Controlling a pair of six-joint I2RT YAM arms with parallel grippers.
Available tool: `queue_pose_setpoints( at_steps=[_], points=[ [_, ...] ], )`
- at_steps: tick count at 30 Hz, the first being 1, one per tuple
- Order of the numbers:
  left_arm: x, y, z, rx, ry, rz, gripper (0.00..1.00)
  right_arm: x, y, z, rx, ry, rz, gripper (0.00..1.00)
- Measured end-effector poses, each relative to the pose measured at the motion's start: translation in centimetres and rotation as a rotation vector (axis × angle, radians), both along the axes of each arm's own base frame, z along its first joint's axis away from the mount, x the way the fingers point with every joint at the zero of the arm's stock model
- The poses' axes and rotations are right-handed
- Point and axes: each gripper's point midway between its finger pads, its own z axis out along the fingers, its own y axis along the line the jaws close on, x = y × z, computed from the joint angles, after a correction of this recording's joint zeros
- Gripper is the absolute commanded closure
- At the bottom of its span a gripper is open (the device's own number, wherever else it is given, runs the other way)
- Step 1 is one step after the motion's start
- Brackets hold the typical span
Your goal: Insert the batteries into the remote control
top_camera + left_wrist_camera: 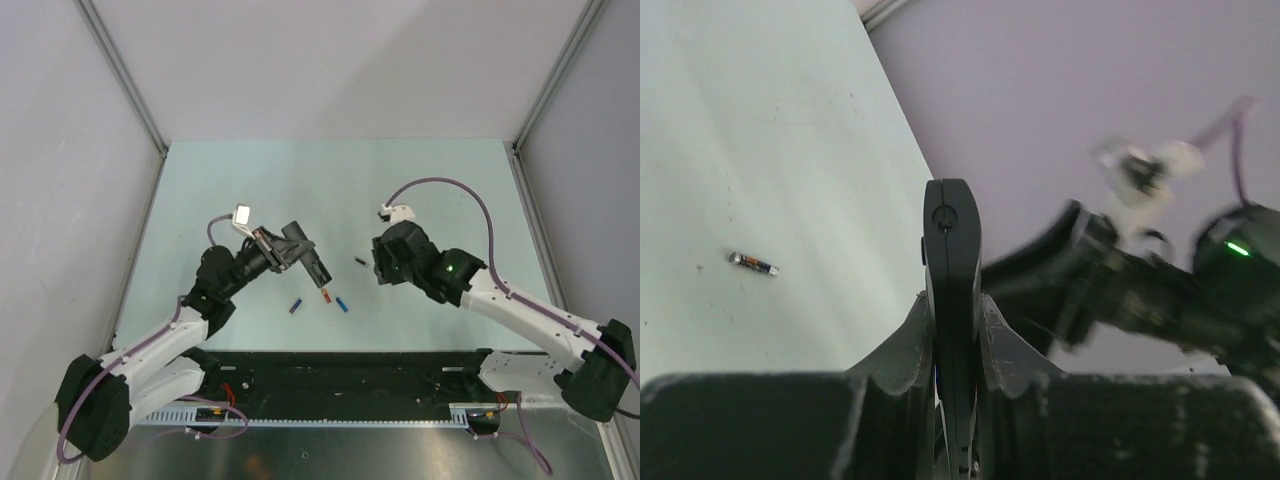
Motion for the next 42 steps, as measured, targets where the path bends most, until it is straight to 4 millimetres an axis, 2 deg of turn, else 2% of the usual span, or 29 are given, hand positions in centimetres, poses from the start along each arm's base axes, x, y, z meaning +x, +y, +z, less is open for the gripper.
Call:
queue_pose_setpoints(
  at_steps=[5, 13, 18, 23, 26, 31, 32, 35, 42],
  points=[
    [-2.1, 0.6, -0.3, -0.018, -0.016, -0.036, 1.00, 2.5, -5.3, -5.9, -0.117, 0.117, -0.186, 0.66],
    [-4.6, 1.1, -2.1, -0.047, -0.014, -0.090, 1.00, 5.7, -8.8, -12.1, -0.235, 0.249, -0.320, 0.66],
    [-5.8, 1.2, -2.2, -0.076, -0.028, -0.125, 1.00, 6.6, -10.1, -14.5, -0.275, 0.301, -0.345, 0.66],
    [-6.7, 1.4, -1.8, -0.100, -0.045, -0.145, 1.00, 6.9, -10.7, -16.2, -0.300, 0.337, -0.345, 0.65],
    [-7.0, 1.4, -1.3, -0.114, -0.059, -0.153, 1.00, 7.3, -10.6, -16.5, -0.303, 0.343, -0.342, 0.61],
    [-7.1, 1.4, -1.0, -0.120, -0.072, -0.158, 1.00, 8.2, -10.2, -16.6, -0.300, 0.338, -0.334, 0.45],
    [-7.1, 1.4, -1.0, -0.120, -0.072, -0.158, 1.00, 8.2, -10.2, -16.6, -0.299, 0.338, -0.334, 0.39],
    [-7.1, 1.4, -1.0, -0.121, -0.071, -0.159, 1.00, 8.4, -10.3, -16.5, -0.298, 0.336, -0.339, 0.31],
    [-7.1, 1.4, -1.1, -0.120, -0.067, -0.161, 1.00, 8.5, -10.5, -16.4, -0.295, 0.335, -0.347, 0.26]
  ],
)
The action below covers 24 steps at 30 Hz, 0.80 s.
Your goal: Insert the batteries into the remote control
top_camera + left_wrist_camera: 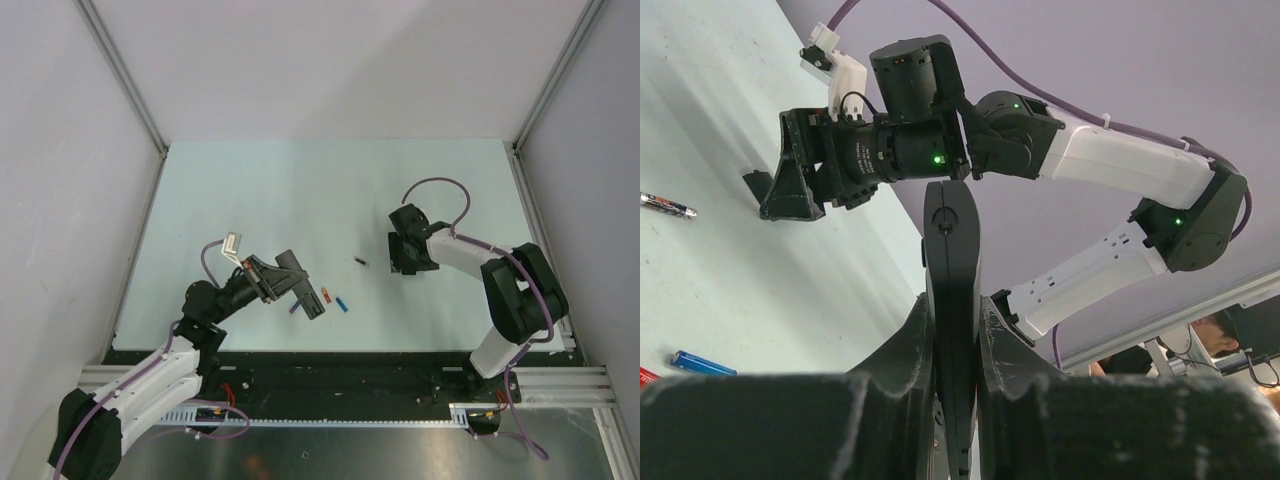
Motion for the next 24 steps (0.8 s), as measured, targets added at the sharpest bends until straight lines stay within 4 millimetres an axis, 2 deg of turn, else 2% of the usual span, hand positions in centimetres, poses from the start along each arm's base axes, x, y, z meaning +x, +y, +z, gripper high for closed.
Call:
queue_pose_setpoints(
  at_steps=[2, 5, 11, 14, 16, 18, 24],
  points=[
    [0.0, 0.0, 0.0, 0.000, 0.001, 0.000, 1.00, -0.1, 0.1, 0.2, 0.006, 0.001, 0.000, 0.26],
    [0.0, 0.0, -0.1, 0.002, 0.003, 0.000, 1.00, -0.5, 1.0, 1.6, 0.025, -0.029, 0.016, 0.27],
    [-0.2, -0.1, -0.2, 0.007, -0.001, -0.016, 1.00, -1.5, 6.1, 8.5, 0.126, -0.242, 0.155, 0.27],
    [-0.1, -0.2, -0.5, 0.013, 0.009, -0.018, 1.00, -2.2, 8.7, 10.4, 0.182, -0.319, 0.233, 0.35],
    [0.0, -0.3, -0.8, 0.020, 0.020, -0.021, 1.00, -2.2, 9.4, 10.3, 0.191, -0.327, 0.262, 0.38],
    [0.1, -0.4, -1.1, 0.026, 0.032, -0.022, 1.00, -1.9, 9.8, 9.3, 0.180, -0.313, 0.288, 0.41],
    [-0.4, -0.5, -1.0, 0.032, 0.014, -0.048, 1.00, -1.9, 11.1, 5.7, 0.157, -0.242, 0.400, 0.39]
  ],
)
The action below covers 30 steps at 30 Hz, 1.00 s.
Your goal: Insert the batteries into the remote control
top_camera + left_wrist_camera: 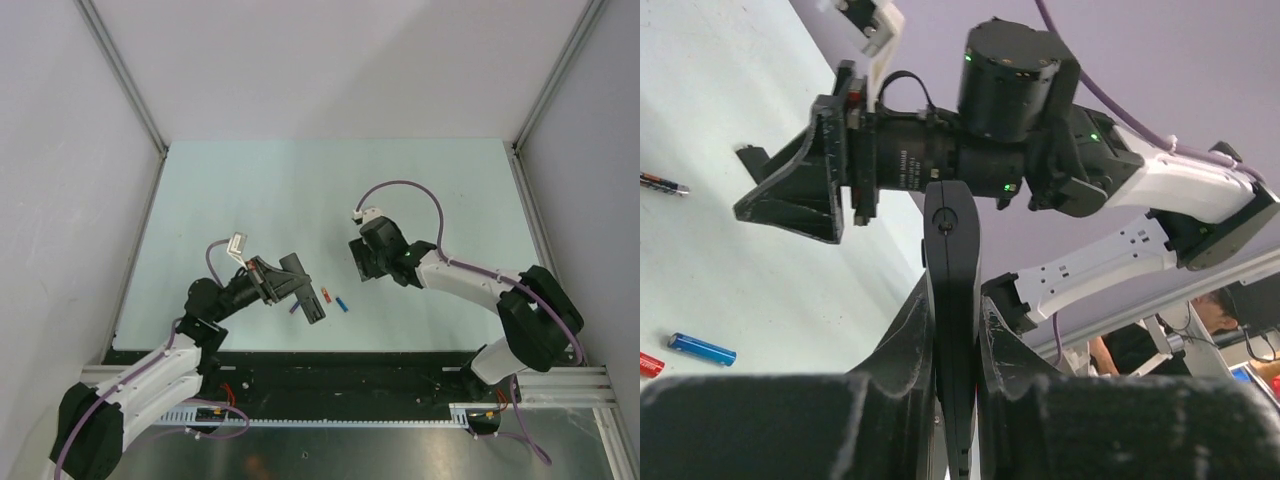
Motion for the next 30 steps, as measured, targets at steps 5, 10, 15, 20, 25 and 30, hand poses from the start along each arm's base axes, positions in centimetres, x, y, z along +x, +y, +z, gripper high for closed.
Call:
queue_pose_setpoints(
  at_steps=[5, 10, 15, 20, 25, 30],
  points=[
    [-0.5, -0.1, 0.5, -0.001, -0.027, -0.025, 1.00, 0.6, 1.0, -0.4, 0.035, -0.003, 0.029, 0.39],
    [-0.6, -0.1, 0.5, 0.000, -0.030, -0.032, 1.00, 1.5, 1.7, -1.6, 0.039, 0.019, 0.005, 0.33],
    [-0.8, -0.1, 0.9, -0.007, -0.042, -0.032, 1.00, 1.6, 1.3, -3.2, 0.041, 0.073, -0.081, 0.27],
    [-0.7, 0.0, 0.8, -0.007, -0.040, -0.028, 1.00, 2.2, 1.4, -2.9, 0.125, 0.092, -0.276, 0.22],
    [-0.6, 0.3, 0.4, -0.007, -0.033, -0.013, 1.00, 2.6, 2.3, -3.0, 0.206, 0.117, -0.445, 0.22],
    [-0.6, 0.6, 0.1, -0.015, -0.025, 0.001, 1.00, 2.4, 2.8, -5.1, 0.200, 0.156, -0.573, 0.24]
  ],
)
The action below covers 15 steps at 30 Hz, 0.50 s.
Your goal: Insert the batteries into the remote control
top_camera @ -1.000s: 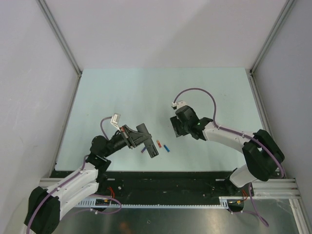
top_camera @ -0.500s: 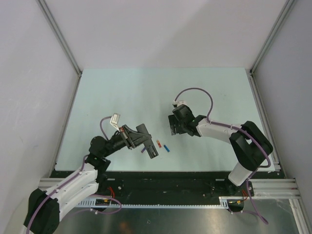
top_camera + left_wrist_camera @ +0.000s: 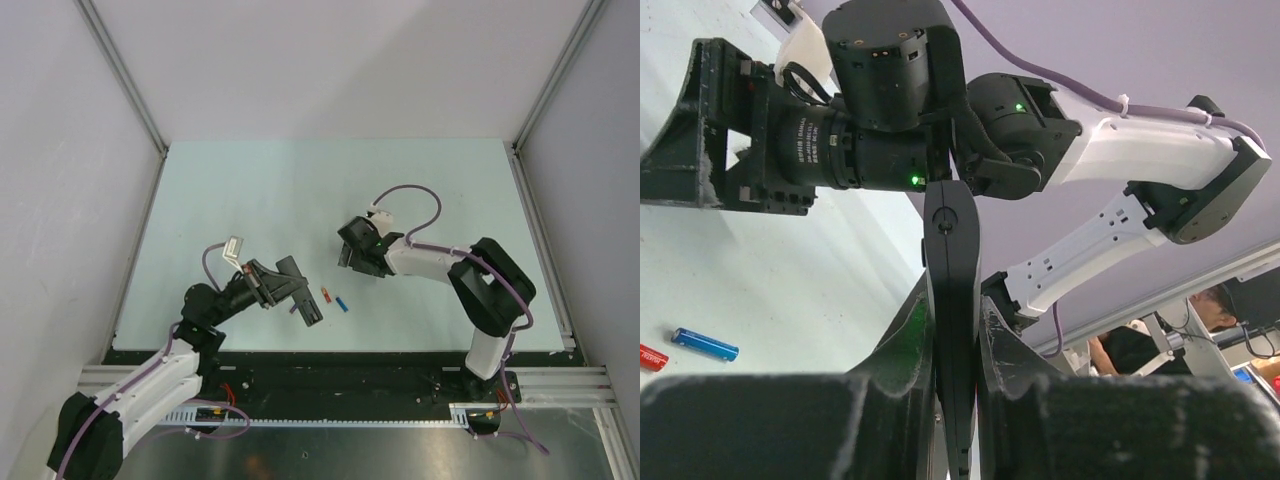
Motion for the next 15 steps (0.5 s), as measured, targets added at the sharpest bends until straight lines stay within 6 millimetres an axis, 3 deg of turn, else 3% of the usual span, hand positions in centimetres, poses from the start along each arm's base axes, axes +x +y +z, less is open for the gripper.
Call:
queue_pose_setpoints(
  at_steps=[15],
  points=[
    [0.0, 0.1, -0.3, -0.005, 0.019, 0.004, 1.00, 1.4, 0.4, -0.3, -0.013, 0.008, -0.155, 0.37]
  ],
)
